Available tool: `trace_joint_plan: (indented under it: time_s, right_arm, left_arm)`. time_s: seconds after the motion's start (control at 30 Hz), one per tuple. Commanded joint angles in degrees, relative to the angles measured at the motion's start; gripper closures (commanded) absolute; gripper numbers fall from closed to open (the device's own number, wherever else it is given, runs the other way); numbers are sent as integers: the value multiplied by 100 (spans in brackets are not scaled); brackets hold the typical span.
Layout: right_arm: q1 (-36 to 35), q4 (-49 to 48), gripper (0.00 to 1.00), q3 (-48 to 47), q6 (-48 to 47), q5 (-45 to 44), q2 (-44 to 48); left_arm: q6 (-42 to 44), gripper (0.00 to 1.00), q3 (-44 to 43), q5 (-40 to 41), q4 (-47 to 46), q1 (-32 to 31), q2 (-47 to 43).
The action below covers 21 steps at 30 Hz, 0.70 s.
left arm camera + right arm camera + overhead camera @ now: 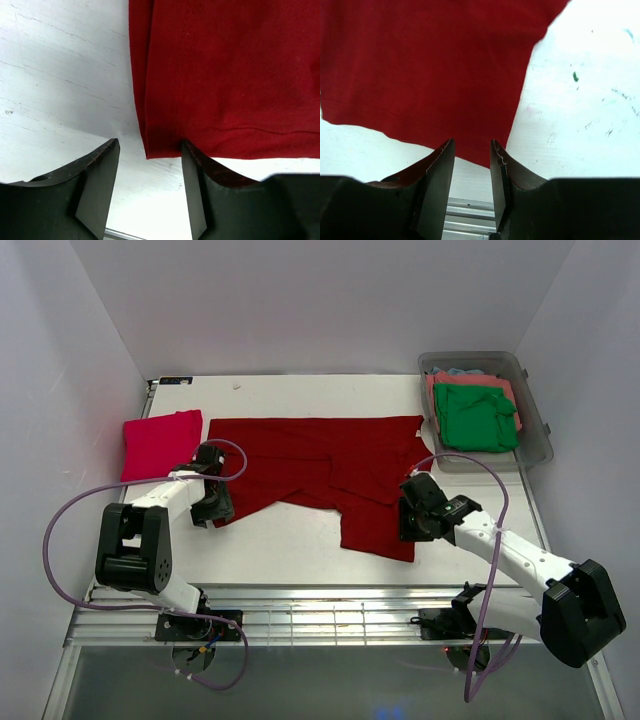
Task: Fold and stack the t-shirts
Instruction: Fold the tshirt
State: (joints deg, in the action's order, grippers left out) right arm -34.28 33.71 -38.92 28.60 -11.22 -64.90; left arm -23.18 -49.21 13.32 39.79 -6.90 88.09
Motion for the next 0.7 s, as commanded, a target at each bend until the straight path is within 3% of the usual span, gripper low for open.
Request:
trace_joint_plan:
  time_s: [0.0,0.3,0.5,0.57,0.67]
  right_arm:
    - [-35,65,59,173,295,-178,118]
    - [-105,-58,57,648,559,-169,-22]
    - [-105,-189,57,877,594,-152,-75]
    - [-105,-295,57,982,603,-152,-93]
    - [-105,-471,67,1105,620,-73,-101]
  left_arm:
    - [-99,38,17,12,-156,13,-73]
    - [-125,53,-53,188,-129,4,41]
    - [-117,58,-80,206,-103,4,112]
    - [-99,59,-97,241,-86,4,103]
    - [-73,67,-159,373,-16,4,103]
